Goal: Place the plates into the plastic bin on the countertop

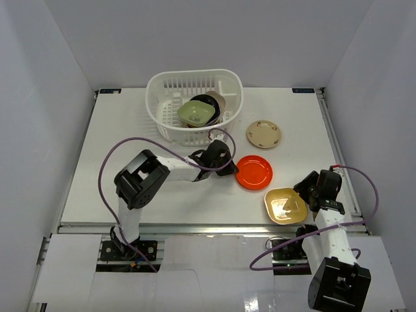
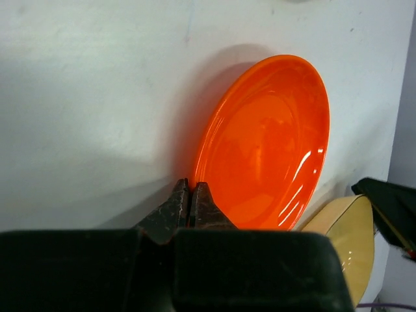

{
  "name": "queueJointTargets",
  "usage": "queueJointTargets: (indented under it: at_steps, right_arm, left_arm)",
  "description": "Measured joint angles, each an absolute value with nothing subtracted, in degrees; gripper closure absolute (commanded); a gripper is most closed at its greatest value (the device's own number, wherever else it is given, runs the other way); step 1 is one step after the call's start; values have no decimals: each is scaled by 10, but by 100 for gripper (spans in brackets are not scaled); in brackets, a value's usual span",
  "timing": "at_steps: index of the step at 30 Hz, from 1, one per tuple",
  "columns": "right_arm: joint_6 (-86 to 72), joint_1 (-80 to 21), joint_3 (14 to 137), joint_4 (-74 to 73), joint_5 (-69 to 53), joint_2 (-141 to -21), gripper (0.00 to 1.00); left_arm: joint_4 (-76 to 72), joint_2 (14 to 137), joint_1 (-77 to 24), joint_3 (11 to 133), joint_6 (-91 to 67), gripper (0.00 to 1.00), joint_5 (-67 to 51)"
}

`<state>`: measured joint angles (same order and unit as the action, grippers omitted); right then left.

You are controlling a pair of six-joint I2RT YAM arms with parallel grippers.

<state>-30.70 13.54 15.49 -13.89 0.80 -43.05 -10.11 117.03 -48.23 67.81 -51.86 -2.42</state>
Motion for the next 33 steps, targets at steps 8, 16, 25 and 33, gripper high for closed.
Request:
queueJointTargets:
  at_steps: [8,16,25,33]
  right_arm:
    - [-316,135,133,-112,-22,-435,26]
    - [-309,134,138,-130,-63,-350,30]
    - [-267,11,232,-214,-83,-349,27]
    - [-283,-207,246,-262,-51,-393,26]
  left_arm:
    - [-24,928,-494,550,-488,100,21]
    - [32,752,-467,660,-421,100,88]
    - [88,816,-220,721,-411,100,57]
    - [175,1011,-149,838,-391,94,27]
